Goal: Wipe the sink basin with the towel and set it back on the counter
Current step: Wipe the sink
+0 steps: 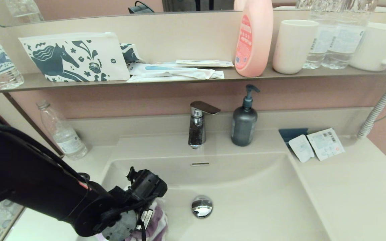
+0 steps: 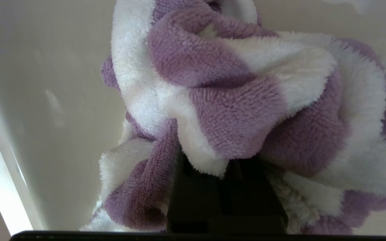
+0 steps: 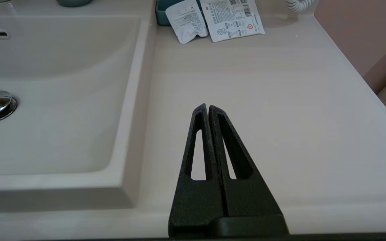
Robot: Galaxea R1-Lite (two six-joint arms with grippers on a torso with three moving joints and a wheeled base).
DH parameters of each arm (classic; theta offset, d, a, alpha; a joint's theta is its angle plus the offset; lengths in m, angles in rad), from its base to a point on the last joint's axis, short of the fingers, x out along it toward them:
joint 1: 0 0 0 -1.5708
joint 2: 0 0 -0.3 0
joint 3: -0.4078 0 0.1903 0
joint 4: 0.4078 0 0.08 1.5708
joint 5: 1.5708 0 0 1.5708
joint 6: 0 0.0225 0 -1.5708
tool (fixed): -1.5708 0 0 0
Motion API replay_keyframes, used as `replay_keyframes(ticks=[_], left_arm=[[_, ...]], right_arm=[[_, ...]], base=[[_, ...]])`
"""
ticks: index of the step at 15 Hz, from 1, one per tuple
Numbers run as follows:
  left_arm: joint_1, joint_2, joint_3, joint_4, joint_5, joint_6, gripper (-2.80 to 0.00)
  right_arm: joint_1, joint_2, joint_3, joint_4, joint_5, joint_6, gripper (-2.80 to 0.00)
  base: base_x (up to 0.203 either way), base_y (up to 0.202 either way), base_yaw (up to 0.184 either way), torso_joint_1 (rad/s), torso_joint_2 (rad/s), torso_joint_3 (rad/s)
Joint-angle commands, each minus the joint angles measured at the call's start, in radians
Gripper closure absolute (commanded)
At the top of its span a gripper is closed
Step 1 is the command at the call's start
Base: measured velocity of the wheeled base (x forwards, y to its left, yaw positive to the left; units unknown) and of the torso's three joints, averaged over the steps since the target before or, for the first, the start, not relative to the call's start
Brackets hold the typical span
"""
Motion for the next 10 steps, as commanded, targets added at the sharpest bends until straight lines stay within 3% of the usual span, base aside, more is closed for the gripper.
replay_keyframes(ticks=[1,5,8,10], left_arm=[[0.044,0.023,0.001,-0.054,-0.002,0.055,0.0],[0.126,0.033,-0.018,-0.151,-0.01,0.215,0.0],[0.186,0.036,-0.056,-0.177,-0.014,0.31,0.0],[0.211,0.035,-0.087,-0.177,-0.021,0.34,0.0]], right_arm=[[0.0,0.0,0.0,0.0,0.0,0.0,0.0],[-0.001,0.0,0.0,0.0,0.0,0.0,0.0],[-0.001,0.0,0.0,0.0,0.0,0.0,0.0],[0.0,0.0,0.0,0.0,0.0,0.0,0.0]], base=[[0.0,0.0,0.0,0.0,0.0,0.0],[0.0,0.0,0.0,0.0,0.0,0.0],[0.0,0.0,0.0,0.0,0.0,0.0],[0.0,0.0,0.0,0.0,0.0,0.0]])
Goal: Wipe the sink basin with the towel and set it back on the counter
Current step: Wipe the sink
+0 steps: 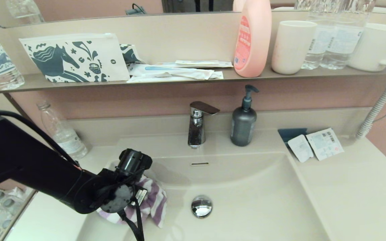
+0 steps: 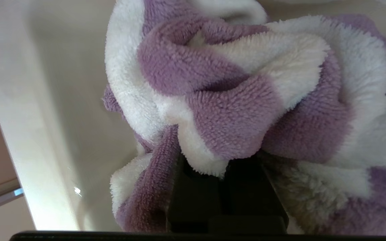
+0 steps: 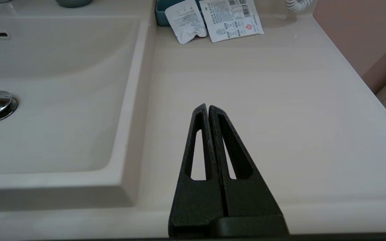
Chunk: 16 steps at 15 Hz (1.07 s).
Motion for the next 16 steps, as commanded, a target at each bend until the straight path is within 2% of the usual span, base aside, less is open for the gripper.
replay_keyframes(ticks=[1,4,7,8,10,12,14,16], left_arm=[[0.022,-0.002,-0.02,-0.001,-0.01,0.014,0.0],[0.019,-0.026,0.016,0.005,-0.017,0.02,0.0],[-0.016,-0.12,0.078,0.016,-0.018,0.009,0.0],[-0.046,-0.141,0.081,0.041,-0.003,-0.039,0.0],[-0.117,-0.17,0.056,0.131,0.059,-0.191,0.0],[-0.175,-0.233,-0.011,0.224,0.073,-0.313,0.0],[-0.21,-0.282,-0.056,0.237,0.076,-0.381,0.0],[-0.217,-0.308,-0.103,0.247,0.092,-0.41,0.0]], right_arm=[[0.0,0.0,0.0,0.0,0.0,0.0,0.0],[0.001,0.0,0.0,0.0,0.0,0.0,0.0],[0.001,0.0,0.0,0.0,0.0,0.0,0.0],[-0.001,0.0,0.0,0.0,0.0,0.0,0.0],[0.001,0.0,0.0,0.0,0.0,0.0,0.0],[0.0,0.0,0.0,0.0,0.0,0.0,0.0],[0.0,0.0,0.0,0.0,0.0,0.0,0.0],[-0.001,0.0,0.0,0.0,0.0,0.0,0.0]], base=[[0.0,0.0,0.0,0.0,0.0,0.0],[0.0,0.0,0.0,0.0,0.0,0.0],[0.0,0.0,0.0,0.0,0.0,0.0],[0.0,0.0,0.0,0.0,0.0,0.0],[0.0,0.0,0.0,0.0,0.0,0.0],[0.0,0.0,0.0,0.0,0.0,0.0],[0.0,0.0,0.0,0.0,0.0,0.0],[0.0,0.0,0.0,0.0,0.0,0.0]])
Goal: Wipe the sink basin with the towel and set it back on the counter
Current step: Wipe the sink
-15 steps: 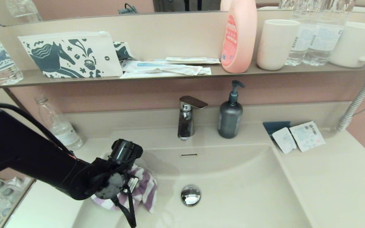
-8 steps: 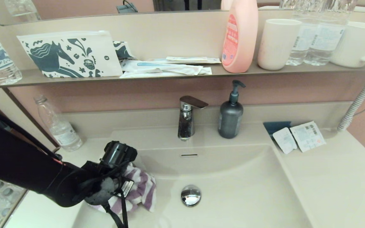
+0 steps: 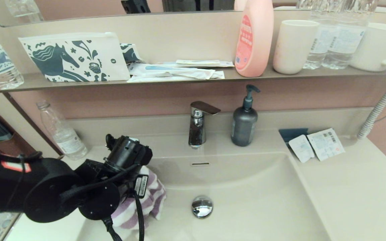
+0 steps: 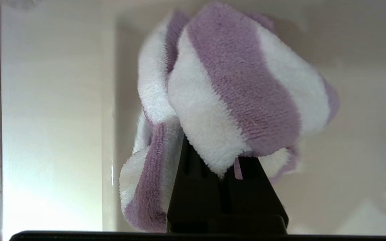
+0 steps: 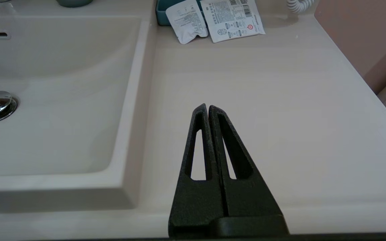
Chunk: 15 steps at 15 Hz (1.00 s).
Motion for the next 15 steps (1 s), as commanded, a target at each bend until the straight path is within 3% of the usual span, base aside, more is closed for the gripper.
replay_keyframes(ticks=[1,10,15], left_arm=[[-0.009,-0.061,-0.05,0.027,0.032,-0.025,0.0],[-0.007,-0.453,-0.1,0.545,0.052,-0.045,0.0],[0.054,-0.579,-0.297,0.908,0.076,-0.033,0.0]], right_arm=[[0.0,0.0,0.0,0.0,0.0,0.0,0.0],[0.0,0.0,0.0,0.0,0.0,0.0,0.0],[0.001,0.0,0.0,0.0,0.0,0.0,0.0]], base=[[0.0,0.0,0.0,0.0,0.0,0.0],[0.0,0.0,0.0,0.0,0.0,0.0],[0.0,0.0,0.0,0.0,0.0,0.0]])
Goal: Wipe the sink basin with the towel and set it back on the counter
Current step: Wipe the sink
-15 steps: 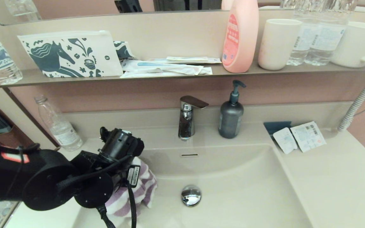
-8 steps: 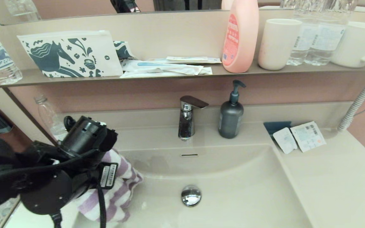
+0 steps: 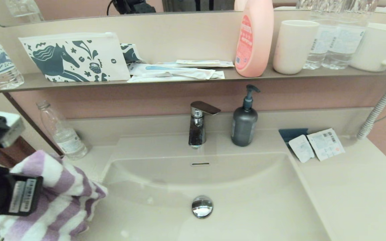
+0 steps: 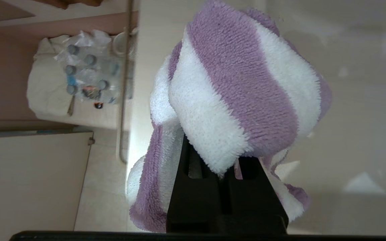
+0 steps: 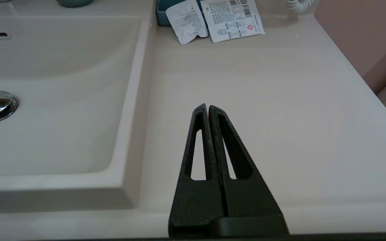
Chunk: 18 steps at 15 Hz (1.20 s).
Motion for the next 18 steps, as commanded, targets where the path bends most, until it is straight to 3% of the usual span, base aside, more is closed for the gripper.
replay_keyframes(ticks=[1,5,8,10,12,14,16,17,18], left_arm=[[0.034,-0.06,-0.084,0.136,0.004,0.001,0.0],[0.075,-0.069,-0.01,0.184,-0.007,0.039,0.0],[0.13,-0.117,0.106,0.166,-0.079,0.122,0.0],[0.219,-0.121,0.161,0.097,-0.116,0.197,0.0],[0.391,-0.081,0.189,-0.027,-0.18,0.298,0.0],[0.623,-0.036,0.202,-0.148,-0.359,0.442,0.0],[0.846,0.01,0.207,-0.228,-0.643,0.599,0.0],[0.913,0.043,0.212,-0.258,-0.779,0.66,0.0],[0.942,0.075,0.227,-0.282,-0.841,0.691,0.0]], right_arm=[[0.0,0.0,0.0,0.0,0.0,0.0,0.0],[0.0,0.0,0.0,0.0,0.0,0.0,0.0],[0.0,0.0,0.0,0.0,0.0,0.0,0.0],[-0.001,0.0,0.0,0.0,0.0,0.0,0.0],[0.0,0.0,0.0,0.0,0.0,0.0,0.0],[0.0,0.0,0.0,0.0,0.0,0.0,0.0],[-0.001,0.0,0.0,0.0,0.0,0.0,0.0],[0.0,0.0,0.0,0.0,0.0,-0.001,0.0],[0.0,0.0,0.0,0.0,0.0,0.0,0.0]], base=[[0.0,0.0,0.0,0.0,0.0,0.0],[0.0,0.0,0.0,0.0,0.0,0.0],[0.0,0.0,0.0,0.0,0.0,0.0],[0.0,0.0,0.0,0.0,0.0,0.0],[0.0,0.0,0.0,0.0,0.0,0.0],[0.0,0.0,0.0,0.0,0.0,0.0],[0.0,0.0,0.0,0.0,0.0,0.0],[0.0,0.0,0.0,0.0,0.0,0.0],[0.0,0.0,0.0,0.0,0.0,0.0]])
